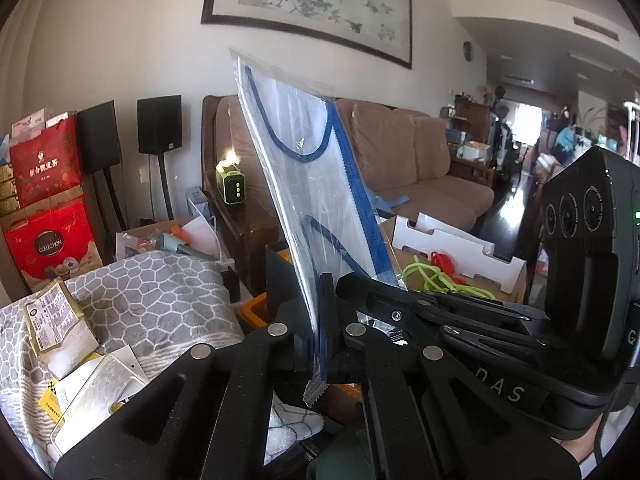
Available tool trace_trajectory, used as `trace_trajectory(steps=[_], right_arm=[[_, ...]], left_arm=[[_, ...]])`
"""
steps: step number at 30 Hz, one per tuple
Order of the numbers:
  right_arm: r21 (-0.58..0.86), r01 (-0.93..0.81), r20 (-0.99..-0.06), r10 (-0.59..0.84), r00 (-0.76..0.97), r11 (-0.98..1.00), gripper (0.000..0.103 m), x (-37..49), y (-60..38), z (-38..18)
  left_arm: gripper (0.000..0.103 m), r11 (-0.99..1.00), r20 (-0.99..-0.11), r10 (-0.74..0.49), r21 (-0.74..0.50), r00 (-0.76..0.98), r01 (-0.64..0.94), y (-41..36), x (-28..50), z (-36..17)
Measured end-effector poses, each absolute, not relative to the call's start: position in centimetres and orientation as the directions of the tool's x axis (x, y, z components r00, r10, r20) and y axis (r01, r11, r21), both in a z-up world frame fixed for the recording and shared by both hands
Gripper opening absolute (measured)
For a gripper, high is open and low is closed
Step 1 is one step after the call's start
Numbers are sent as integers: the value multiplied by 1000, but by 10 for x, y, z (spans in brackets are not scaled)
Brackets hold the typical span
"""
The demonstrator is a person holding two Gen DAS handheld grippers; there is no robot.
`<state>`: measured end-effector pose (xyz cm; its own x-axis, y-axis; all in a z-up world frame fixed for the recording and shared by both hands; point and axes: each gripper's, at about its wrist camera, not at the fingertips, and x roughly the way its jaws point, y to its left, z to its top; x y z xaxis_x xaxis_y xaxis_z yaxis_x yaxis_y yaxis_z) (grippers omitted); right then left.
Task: Organize objects
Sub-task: 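Move both grippers over the cardboard box holding the mask and bag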
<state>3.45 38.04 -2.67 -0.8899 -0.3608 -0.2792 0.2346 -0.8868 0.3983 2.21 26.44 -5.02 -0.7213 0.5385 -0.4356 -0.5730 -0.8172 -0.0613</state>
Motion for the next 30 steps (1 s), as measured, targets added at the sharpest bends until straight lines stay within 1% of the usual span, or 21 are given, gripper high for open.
trace_trajectory(steps=[30], right_arm=[[418,180,-294,-319,-901,-891,3,33,398,-29]], left_arm=[[0,-800,-461,552,-58,-695,-598,289,13,-51]])
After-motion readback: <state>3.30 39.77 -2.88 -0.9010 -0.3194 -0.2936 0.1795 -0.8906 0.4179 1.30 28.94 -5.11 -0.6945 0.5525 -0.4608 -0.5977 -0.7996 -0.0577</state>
